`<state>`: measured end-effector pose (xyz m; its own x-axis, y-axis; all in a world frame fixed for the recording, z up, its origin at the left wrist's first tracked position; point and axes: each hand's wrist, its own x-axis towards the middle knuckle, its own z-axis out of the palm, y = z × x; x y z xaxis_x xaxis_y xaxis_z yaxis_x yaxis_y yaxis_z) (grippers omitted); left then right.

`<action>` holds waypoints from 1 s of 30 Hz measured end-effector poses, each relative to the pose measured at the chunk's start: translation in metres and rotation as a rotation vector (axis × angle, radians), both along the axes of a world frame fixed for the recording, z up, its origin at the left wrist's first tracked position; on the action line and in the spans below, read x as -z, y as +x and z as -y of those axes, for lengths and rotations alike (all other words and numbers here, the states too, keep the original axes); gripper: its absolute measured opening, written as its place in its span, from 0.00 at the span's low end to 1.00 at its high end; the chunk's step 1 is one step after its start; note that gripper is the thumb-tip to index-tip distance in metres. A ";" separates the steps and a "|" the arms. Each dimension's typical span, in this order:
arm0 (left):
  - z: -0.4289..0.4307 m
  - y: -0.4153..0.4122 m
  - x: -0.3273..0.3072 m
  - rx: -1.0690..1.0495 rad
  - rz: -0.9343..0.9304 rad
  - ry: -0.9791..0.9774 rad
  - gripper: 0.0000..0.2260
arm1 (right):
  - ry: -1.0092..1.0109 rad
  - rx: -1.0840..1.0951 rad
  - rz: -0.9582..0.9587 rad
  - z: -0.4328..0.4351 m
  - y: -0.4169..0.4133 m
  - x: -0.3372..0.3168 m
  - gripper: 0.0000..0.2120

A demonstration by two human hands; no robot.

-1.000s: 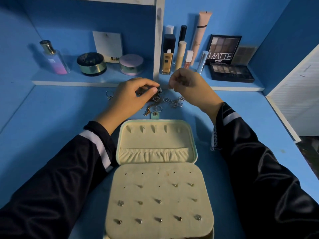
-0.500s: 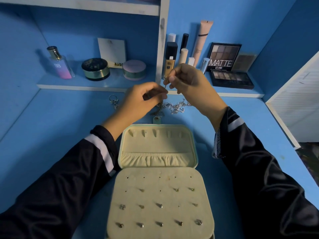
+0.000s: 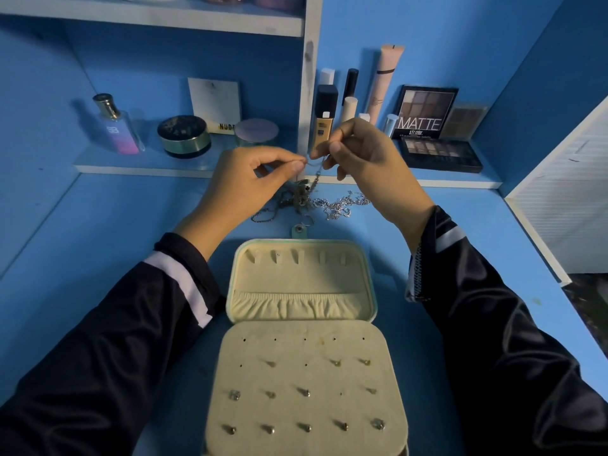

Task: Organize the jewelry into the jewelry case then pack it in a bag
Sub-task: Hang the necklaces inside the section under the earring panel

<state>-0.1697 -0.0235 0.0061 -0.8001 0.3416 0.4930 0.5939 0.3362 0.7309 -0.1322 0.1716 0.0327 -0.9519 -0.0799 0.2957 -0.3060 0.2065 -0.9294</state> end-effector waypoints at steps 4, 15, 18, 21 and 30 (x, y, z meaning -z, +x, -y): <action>0.003 -0.003 -0.003 0.009 -0.031 -0.006 0.04 | -0.002 0.013 -0.010 -0.001 0.001 0.000 0.02; 0.005 0.004 -0.018 0.042 -0.079 0.033 0.04 | 0.198 0.021 -0.053 -0.001 0.003 0.003 0.03; 0.006 0.008 -0.022 0.040 -0.090 0.037 0.04 | 0.255 0.026 -0.039 0.000 0.006 0.008 0.06; 0.010 0.012 -0.024 0.033 -0.068 0.056 0.05 | 0.302 0.048 -0.018 -0.001 0.009 0.014 0.08; 0.038 0.031 -0.019 -0.027 0.042 0.102 0.04 | 0.280 0.130 0.039 -0.007 0.028 0.009 0.02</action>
<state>-0.1390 -0.0619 0.0249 -0.8292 0.2694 0.4897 0.5535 0.2741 0.7864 -0.1044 0.1782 0.0239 -0.9698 -0.0298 0.2421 -0.2251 0.4916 -0.8412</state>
